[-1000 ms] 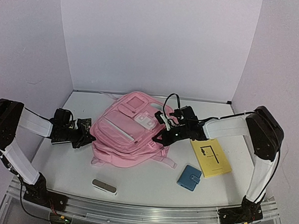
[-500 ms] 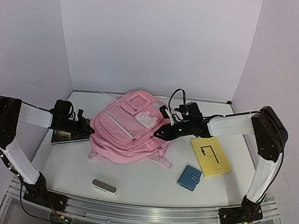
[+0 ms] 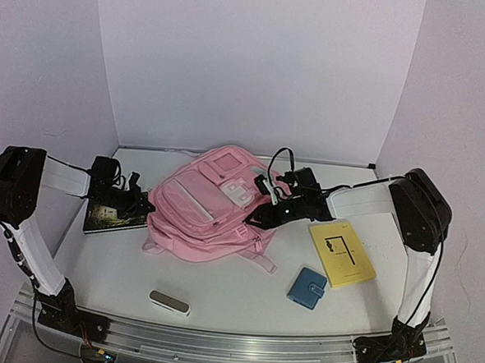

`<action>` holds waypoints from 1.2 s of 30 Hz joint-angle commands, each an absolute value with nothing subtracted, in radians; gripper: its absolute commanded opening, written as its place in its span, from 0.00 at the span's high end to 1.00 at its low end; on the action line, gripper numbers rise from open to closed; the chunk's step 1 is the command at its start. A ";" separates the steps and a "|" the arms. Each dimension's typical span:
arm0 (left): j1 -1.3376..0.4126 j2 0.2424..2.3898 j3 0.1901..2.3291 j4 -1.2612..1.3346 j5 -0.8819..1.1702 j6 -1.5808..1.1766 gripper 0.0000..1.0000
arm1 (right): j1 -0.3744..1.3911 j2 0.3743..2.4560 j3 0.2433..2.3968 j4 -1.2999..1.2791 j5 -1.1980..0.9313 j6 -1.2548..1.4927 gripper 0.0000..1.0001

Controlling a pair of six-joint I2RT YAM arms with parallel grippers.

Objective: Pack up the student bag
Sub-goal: Unzip the student bag at the center of the board.

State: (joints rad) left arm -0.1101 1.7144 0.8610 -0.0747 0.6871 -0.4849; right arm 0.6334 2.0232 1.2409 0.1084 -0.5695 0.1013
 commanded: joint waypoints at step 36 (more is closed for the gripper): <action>-0.112 1.725 0.939 -0.053 0.755 -0.461 1.00 | 0.684 2.052 1.256 0.082 -0.491 0.033 0.87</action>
State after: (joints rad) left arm -0.1101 1.7241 0.8841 -0.0994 0.6895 -0.4690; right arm 0.6690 2.0739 1.2602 0.0869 -0.5256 0.0406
